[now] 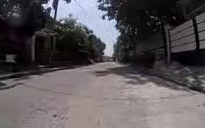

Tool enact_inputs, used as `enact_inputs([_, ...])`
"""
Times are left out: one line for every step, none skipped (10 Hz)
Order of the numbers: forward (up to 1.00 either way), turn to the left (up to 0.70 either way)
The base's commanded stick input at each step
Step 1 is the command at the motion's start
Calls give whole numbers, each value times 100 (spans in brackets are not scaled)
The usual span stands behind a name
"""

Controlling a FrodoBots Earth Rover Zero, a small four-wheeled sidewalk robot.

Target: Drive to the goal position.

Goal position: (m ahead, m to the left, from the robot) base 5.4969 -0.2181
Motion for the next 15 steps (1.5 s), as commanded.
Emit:
enact_inputs([100,0])
enact_inputs([100,0])
enact_inputs([100,0])
enact_inputs([100,0])
enact_inputs([100,0])
enact_inputs([100,0])
enact_inputs([100,0])
enact_inputs([100,0])
enact_inputs([100,0])
enact_inputs([100,0])
enact_inputs([100,0])
enact_inputs([100,0])
enact_inputs([100,0])
enact_inputs([100,0])
enact_inputs([100,0])
